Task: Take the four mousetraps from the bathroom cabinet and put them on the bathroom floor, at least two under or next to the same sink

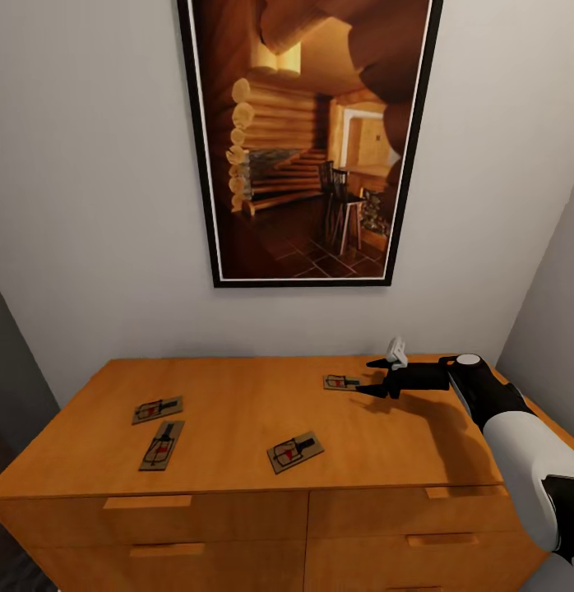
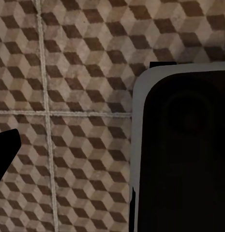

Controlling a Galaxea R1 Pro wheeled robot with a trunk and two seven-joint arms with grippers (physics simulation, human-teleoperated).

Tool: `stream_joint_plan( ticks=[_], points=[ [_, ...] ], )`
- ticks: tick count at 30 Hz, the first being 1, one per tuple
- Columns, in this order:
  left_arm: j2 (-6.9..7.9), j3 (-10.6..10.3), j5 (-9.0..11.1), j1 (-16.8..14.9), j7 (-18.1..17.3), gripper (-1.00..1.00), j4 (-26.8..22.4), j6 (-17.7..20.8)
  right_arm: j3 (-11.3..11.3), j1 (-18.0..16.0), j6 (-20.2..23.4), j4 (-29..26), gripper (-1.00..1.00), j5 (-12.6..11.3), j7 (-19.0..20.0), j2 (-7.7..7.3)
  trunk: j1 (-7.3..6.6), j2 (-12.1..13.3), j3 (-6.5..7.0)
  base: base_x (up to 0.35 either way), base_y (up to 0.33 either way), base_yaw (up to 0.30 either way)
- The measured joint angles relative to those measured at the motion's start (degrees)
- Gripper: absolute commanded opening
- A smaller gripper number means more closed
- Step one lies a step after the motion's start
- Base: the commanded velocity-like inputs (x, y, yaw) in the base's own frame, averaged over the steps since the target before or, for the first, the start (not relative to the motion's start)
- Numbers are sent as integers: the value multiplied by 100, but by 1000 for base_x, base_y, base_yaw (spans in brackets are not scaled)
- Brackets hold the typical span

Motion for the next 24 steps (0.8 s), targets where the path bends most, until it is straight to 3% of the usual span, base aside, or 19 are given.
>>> stream_joint_plan(
  ticks=[24],
  points=[
    [-2, 0, 0, 1, 0, 100, 0, -1, 0, 0, -1, 0, 100, 0, 0, 0, 0, 0, -1, 17, 0, 0]
  ],
)
